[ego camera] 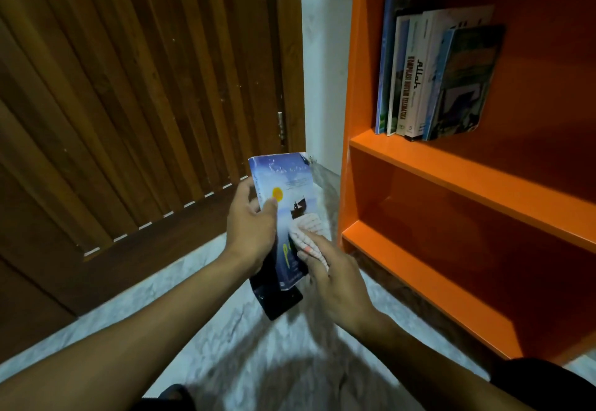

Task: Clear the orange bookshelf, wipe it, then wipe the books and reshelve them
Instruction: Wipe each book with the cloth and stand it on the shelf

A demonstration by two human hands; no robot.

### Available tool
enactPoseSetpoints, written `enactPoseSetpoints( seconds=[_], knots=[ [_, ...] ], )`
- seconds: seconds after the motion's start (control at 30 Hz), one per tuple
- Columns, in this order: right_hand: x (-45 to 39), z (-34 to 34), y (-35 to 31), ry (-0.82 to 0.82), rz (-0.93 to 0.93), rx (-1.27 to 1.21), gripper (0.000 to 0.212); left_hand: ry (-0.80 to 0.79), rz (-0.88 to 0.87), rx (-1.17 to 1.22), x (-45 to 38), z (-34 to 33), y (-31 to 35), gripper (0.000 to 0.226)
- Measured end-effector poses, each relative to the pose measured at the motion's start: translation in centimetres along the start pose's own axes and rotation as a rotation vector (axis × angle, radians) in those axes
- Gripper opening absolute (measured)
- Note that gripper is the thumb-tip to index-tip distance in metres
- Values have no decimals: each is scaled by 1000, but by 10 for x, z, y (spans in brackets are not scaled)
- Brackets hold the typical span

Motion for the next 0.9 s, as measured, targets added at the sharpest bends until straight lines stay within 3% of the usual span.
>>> enactPoseSetpoints(
  seconds=[0.1,0.23,0.33,0.4,0.53,0.6,0.67,0.77,0.9],
  knots=[
    [-8,14,-3,43,-55,-165,22,6,-23,-25,-10,11,-3,27],
    [-27,43,27,231,-329,-471,34,-7,10,-64,-16,24,-13,25],
    [-31,68,32,345,-447,-593,30,-88,45,-94,-13,25,-18,24],
    [-34,88,19,419,-344,-554,29,-166,62,-105,-8,21,-20,26],
    [-36,100,-26,422,53,-143,15,-290,87,-88,11,3,-21,27],
    [-36,85,-36,360,163,93,31,-339,113,-27,21,-9,-19,30],
    [-38,65,-33,249,152,207,37,-351,134,57,25,-17,-13,30],
    [-36,49,-15,171,34,126,39,-345,177,153,26,-20,-7,30],
    [-25,39,-20,107,165,43,40,-230,182,220,13,-11,-5,32]
  ],
)
Point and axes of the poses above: each hand's wrist, its own x-axis away from the middle knuckle, its own z-axis out of the back of the hand, y = z × x, the point moved 8 cm from there along -x, towards the middle knuckle, and after that the axes turned 10 degrees about -z, right-handed, at the moved point
